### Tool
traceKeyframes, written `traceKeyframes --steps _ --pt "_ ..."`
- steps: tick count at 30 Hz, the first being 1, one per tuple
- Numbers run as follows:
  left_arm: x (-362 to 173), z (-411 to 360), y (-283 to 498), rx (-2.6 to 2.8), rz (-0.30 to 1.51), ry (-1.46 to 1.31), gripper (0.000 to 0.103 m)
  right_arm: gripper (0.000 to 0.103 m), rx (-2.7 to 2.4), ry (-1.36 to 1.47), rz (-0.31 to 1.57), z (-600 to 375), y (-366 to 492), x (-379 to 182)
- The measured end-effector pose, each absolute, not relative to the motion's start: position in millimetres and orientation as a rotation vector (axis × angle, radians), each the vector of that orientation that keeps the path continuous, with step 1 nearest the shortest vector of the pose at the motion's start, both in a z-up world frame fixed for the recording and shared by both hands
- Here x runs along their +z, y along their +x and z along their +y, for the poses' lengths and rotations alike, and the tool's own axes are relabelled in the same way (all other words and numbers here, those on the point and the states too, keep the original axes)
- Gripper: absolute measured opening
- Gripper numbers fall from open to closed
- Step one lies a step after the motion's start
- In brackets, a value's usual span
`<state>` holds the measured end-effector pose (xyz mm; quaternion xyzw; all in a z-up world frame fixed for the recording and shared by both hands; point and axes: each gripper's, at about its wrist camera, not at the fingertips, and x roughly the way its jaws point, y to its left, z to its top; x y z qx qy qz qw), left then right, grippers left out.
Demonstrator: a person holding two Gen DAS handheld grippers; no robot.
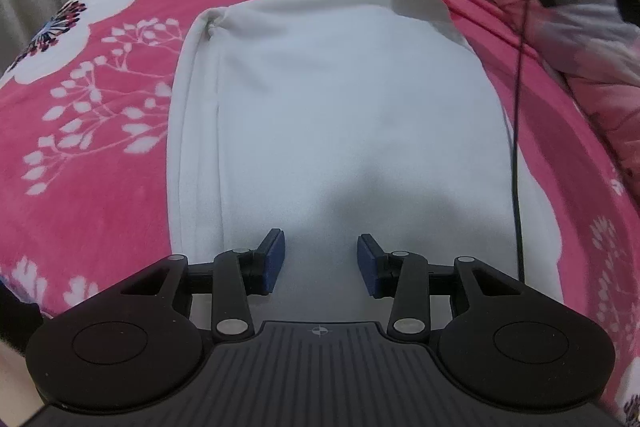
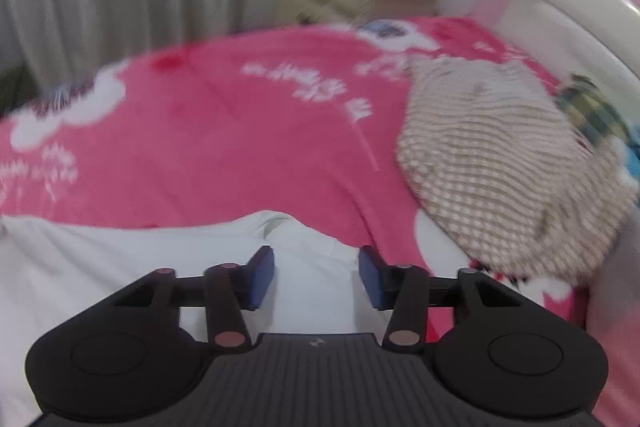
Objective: Fold clothes
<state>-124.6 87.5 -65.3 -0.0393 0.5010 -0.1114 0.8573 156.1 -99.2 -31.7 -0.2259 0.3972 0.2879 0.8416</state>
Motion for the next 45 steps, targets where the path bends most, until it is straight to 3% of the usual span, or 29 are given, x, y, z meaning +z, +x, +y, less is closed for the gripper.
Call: traceKeyframes --steps 7,9,10,12,15,24,29,31,33,34,41,45 --pt "-66 88 -122 -0.267 1.069 -0.072 0.048 0.052 0.768 -0.679 0.873 -61 161 -62" --pt "-67 89 -122 -0.277 1.068 -0.074 0.048 0.047 0.79 -0.7 0.896 -57 162 -70" --pt "-67 90 -121 -0.28 1.068 -0.078 0.048 0.044 0.803 -0.714 0.908 -56 162 -73" --pt "-68 91 -120 -0.285 1.068 -0.088 0.048 0.023 0.826 -0.746 0.926 -55 161 -78" --pt "-69 92 -118 -0.291 1.068 -0.097 0.049 0.003 0.812 -0.787 0.884 -57 155 -75" --pt "-70 90 -119 -0.304 1.057 -0.066 0.048 0.001 0.783 -0.767 0.63 -37 139 -51" --pt "-70 86 -121 -0.302 1.051 -0.032 0.048 0.002 0.699 -0.771 0.654 -19 161 -93" --pt "-71 85 -122 -0.304 1.049 -0.021 0.049 0.008 0.585 -0.707 0.679 -25 178 -102" --pt "-71 84 -123 -0.304 1.047 -0.014 0.049 0.038 0.508 -0.504 0.749 -48 198 -93" --pt "-71 84 -123 -0.304 1.046 -0.011 0.049 0.042 0.478 -0.369 0.77 -63 209 -86" --pt "-72 86 -120 -0.301 1.054 -0.031 0.049 0.059 0.358 0.264 0.826 -192 234 -29" --pt "-72 85 -120 -0.297 1.058 -0.032 0.049 0.064 0.372 0.434 1.021 -243 225 -51"
